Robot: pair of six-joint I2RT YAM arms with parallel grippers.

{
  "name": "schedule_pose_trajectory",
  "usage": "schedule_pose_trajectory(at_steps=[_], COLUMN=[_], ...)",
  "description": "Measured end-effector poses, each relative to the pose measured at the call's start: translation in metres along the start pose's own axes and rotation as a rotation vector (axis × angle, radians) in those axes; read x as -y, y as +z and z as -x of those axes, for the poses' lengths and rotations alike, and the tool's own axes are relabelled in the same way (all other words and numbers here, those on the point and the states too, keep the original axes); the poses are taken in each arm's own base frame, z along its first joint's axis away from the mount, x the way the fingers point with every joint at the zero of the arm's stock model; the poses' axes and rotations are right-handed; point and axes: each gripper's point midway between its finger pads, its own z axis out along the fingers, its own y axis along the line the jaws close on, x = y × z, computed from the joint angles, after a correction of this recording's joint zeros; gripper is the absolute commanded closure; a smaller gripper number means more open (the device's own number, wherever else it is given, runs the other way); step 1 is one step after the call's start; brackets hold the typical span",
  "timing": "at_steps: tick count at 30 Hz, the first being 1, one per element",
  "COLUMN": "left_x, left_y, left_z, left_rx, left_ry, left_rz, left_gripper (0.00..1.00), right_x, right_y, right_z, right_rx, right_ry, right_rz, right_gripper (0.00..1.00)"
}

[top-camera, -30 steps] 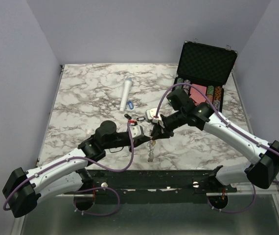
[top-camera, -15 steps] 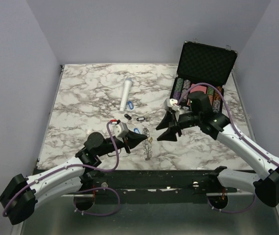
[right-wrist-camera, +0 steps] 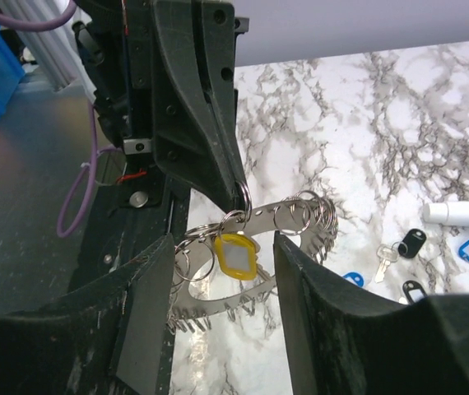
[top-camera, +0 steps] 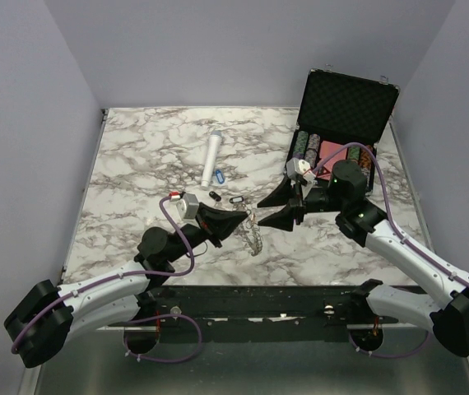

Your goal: Put the keys on the keyring

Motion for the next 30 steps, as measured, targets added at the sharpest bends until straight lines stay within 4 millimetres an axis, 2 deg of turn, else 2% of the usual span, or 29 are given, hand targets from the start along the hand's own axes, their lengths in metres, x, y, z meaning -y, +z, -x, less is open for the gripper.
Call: schedule_pose_trajectory(at_steps=[5, 16, 23, 30], left_x=[-0.005, -0.017, -0.021, -0.025], left_y=[0.0, 0.002, 0.007, 0.005], left_z=[-0.001, -0.006, 0.001, -0.005], left_rx=[-0.008, -0.045, -0.05, -0.075], left_ry=[0.0, 0.002, 0.019, 0.025], left_rz=[0.026, 0.114, 0.161, 0.186], left_gripper=[1.0, 1.0, 1.0, 1.0], right_x=[0.007, 0.021, 0.035, 0.041], right_y=[0.0, 0.013, 0.013, 0.011], right_z=[0.005, -0.002, -0.003, -0.009], right_rx=[0.014, -0.04, -0.084, -0.115], right_ry=[-0.013, -0.025, -0.063, -0.074], right_rz=[-0.04, -0.093, -0.158, -0.182], right_gripper=[0.49, 0.51, 0.59, 0.7])
